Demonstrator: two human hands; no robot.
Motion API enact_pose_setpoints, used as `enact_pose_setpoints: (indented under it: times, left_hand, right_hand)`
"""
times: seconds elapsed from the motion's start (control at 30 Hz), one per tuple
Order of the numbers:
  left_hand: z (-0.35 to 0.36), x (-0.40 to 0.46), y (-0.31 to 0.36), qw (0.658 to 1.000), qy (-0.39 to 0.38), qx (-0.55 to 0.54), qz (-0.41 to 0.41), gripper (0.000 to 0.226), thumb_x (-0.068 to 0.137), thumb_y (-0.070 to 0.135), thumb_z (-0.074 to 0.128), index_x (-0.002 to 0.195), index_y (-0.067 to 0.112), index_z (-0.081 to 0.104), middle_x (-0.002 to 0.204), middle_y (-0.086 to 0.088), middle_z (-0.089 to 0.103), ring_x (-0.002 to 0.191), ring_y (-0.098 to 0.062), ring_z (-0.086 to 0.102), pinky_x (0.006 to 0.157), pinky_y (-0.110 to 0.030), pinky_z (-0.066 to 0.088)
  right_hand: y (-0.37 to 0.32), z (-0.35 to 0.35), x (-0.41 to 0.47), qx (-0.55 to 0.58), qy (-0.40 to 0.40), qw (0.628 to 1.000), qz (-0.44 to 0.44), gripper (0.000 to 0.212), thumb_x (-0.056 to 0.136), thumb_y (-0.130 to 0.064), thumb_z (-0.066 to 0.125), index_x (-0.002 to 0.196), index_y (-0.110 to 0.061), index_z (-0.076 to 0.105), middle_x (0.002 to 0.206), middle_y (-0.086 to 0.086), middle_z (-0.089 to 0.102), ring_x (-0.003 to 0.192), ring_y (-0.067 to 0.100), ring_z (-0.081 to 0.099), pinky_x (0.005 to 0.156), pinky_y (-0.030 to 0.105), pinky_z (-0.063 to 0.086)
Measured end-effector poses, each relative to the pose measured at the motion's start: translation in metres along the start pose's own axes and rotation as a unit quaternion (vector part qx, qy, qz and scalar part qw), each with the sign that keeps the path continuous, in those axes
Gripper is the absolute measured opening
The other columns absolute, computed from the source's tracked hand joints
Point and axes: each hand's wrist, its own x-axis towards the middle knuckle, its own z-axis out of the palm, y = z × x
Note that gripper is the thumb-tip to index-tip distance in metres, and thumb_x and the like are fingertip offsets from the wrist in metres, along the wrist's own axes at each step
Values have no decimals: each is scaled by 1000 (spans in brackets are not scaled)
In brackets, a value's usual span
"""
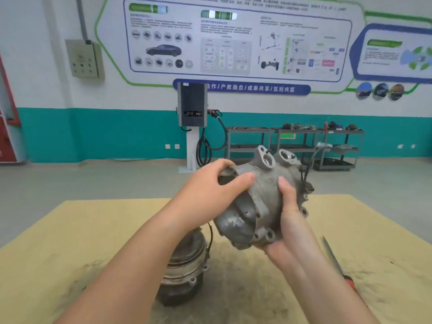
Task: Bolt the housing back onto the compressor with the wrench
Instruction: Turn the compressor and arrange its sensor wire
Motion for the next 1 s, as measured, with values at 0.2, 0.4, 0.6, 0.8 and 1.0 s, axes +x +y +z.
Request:
enact_pose_setpoints:
  times: [0.2, 0.4, 0.6, 0.8, 1.0]
  left_hand:
    - [-38, -24, -47, 995, 91, -27, -17, 102, 72, 90, 35, 156, 33, 26, 163, 18, 19, 151, -6, 3, 123, -39, 8]
    - [-35, -65, -104, 987, 104, -71, -99, 124, 58, 97, 46, 158, 34, 9, 164, 21, 3, 151, -6, -13, 122, -41, 0]
    - [-11, -85, -139, 986, 97, -92, -99, 146, 35, 105, 46, 157, 37, 8, 166, 14, 1, 147, -7, -24, 122, -44, -6]
    - [7, -95, -147, 975, 110, -156, -118, 109, 49, 69, 74, 145, 36, 34, 150, 4, 37, 148, -27, 27, 117, -53, 29]
    - [14, -97, -154, 972, 134, -159, -110, 90, 45, 66, 85, 117, 60, 31, 130, 28, 46, 122, 12, 45, 92, -6, 38]
  right_hand:
    - [25, 57, 22, -93, 4, 986, -139, 69, 54, -39, 86, 113, -9, 65, 105, 8, 74, 93, 22, 73, 82, 43, 58]
    - [79, 66, 25, -288, 35, 927, -238, 101, 37, -58, 84, 125, -24, 47, 107, -15, 66, 91, -6, 65, 82, 25, 56]
    - [103, 57, 21, -393, 3, 881, -263, 93, 34, -59, 83, 115, -37, 41, 109, -18, 61, 97, -8, 61, 78, 16, 50]
    - [107, 50, 21, -441, -27, 854, -276, 110, 34, -58, 84, 130, -31, 36, 118, -15, 59, 108, 6, 60, 90, 36, 54]
    - [103, 42, 25, -376, -77, 878, -285, 126, 34, -55, 87, 142, -37, 22, 127, -34, 47, 114, -16, 49, 98, 22, 46]
